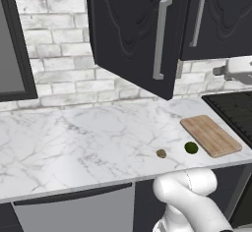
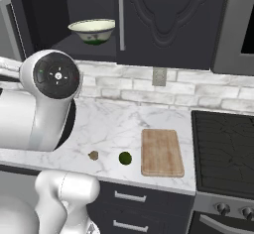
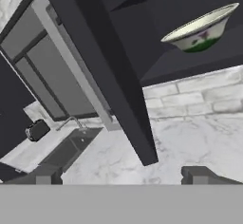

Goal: Open the cabinet. Place the bowl and condiment on the counter. Then place the lime and garlic on the cutting board.

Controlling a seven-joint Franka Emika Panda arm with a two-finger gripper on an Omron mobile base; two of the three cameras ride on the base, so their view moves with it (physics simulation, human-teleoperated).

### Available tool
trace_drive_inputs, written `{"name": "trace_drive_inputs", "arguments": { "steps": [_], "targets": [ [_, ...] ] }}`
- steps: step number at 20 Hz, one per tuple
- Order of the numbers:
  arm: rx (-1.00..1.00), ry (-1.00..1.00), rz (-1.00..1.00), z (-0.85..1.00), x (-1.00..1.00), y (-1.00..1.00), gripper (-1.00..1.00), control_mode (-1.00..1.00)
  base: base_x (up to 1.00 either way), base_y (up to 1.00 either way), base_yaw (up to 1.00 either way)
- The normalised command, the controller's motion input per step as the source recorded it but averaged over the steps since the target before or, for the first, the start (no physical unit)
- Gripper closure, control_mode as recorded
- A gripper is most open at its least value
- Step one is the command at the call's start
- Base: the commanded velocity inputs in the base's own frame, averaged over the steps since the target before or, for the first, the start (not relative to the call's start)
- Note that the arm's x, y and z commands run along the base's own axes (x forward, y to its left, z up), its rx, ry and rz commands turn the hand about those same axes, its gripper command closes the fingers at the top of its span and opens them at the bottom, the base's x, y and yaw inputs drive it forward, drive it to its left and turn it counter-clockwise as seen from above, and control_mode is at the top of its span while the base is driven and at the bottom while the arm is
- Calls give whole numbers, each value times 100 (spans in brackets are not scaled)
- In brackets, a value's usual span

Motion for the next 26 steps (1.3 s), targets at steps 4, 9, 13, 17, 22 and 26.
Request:
{"name": "trace_drive_inputs", "arguments": {
  "steps": [4,9,13,17,22,26],
  "targets": [
    [22,34,0,3,9,-22,-100,-100,0,0,0],
    [10,14,2,-7,6,-7,-100,-100,0,0,0],
    [2,2,1,-13,20,0,-100,-100,0,0,0],
    [11,-3,0,-16,0,0,-100,-100,0,0,0],
    [16,-2,-2,-4,0,0,-100,-100,0,0,0],
    [19,0,-7,0,15,3,-100,-100,0,0,0]
  ]
}}
